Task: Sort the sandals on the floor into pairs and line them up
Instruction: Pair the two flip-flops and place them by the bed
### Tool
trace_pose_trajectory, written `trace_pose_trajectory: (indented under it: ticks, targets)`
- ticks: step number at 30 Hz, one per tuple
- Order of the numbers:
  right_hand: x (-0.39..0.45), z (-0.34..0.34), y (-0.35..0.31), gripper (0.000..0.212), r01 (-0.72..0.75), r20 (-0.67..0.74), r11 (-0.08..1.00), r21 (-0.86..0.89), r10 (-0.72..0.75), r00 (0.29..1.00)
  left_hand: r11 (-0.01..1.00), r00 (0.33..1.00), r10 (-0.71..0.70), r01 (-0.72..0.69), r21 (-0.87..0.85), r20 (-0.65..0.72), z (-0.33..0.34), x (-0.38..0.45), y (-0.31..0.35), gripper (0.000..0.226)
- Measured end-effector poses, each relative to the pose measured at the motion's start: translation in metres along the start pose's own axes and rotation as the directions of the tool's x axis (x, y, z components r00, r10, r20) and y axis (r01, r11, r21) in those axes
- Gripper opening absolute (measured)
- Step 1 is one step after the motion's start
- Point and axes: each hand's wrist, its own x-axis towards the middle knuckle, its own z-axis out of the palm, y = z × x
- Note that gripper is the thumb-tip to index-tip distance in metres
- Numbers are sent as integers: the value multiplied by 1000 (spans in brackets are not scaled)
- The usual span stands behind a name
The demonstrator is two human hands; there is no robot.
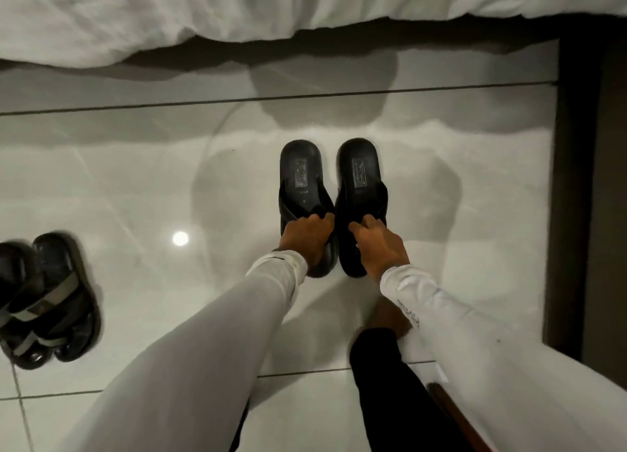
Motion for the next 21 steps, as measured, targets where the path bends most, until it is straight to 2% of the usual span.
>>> trace_pose_trajectory:
  ticks: [7, 15, 21]
  targets:
    - [22, -43, 64, 43, 16, -61, 999, -30, -18, 998, 999, 1000, -11, 11, 31, -4, -29, 53, 57, 34]
    - [45, -79, 88, 35, 16, -48, 997, -79, -20, 999, 998, 999, -10, 12, 54, -47, -49, 73, 80, 31]
    - [27, -81, 67, 53, -23, -90, 990, -137, 11, 996, 999, 985, -1, 7, 34, -173, -53, 37, 67, 34]
